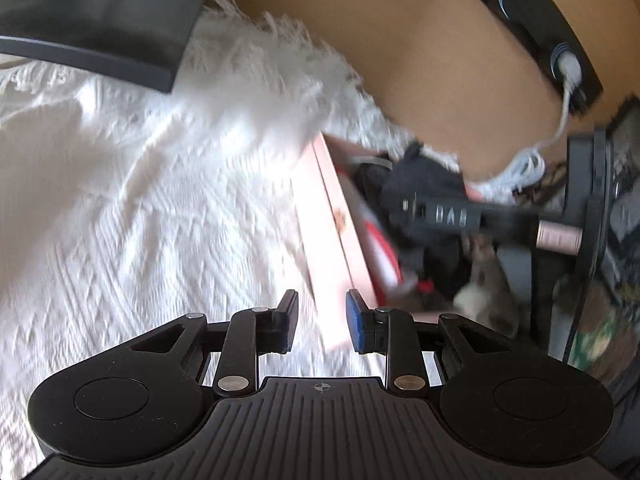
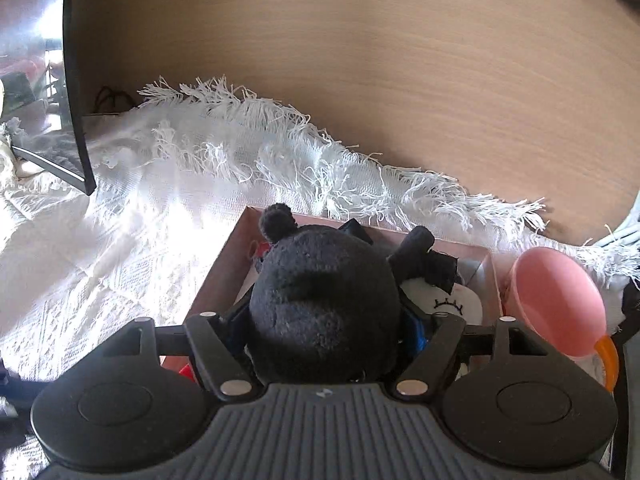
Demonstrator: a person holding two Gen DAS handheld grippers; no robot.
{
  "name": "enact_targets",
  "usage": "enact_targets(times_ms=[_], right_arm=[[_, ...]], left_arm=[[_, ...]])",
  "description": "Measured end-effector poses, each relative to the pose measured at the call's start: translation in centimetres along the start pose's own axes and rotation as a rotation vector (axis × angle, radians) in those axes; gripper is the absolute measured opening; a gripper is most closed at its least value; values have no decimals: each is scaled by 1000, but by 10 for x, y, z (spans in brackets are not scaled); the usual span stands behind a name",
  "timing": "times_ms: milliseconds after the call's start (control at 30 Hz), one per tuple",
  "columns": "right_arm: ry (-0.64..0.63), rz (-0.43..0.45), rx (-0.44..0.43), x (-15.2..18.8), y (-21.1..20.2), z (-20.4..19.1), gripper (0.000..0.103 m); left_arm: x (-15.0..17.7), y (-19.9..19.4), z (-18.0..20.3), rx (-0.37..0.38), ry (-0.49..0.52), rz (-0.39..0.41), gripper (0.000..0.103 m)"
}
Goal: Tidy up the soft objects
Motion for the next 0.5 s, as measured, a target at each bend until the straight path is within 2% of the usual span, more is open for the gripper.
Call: enact_targets(times_ms=[100,167,267,333,400,500], right_arm=[[-15,-4,25,-1,-23,-4,76],[-28,51,47,0,-53,-5,77],[-2,131,78,13,-102,0,86],[54,178,63,35,-137,10,93],[101,209,49,62,-161,18,97],[167,229,65,117,-178,33,99]], left_arm=[[16,-6,7,-86,61,24,29],[27,-12,12,-140,102,70,29],[45,-16,20,-113,91,86,29],[61,-16,30,-83,91,67,29],[79,-15,44,-84,105,45,29],[109,-17,64,-96,115,68,29]])
Point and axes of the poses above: each gripper's, at about its wrist camera, not at the fingertips, and y roughly the way its jaws point, z to its right, x to its underside, the point moved 2 cm from there along y, roughly the way its jaws point, and after that the axes turned 2 degrees about z, right-handed, at the moved point
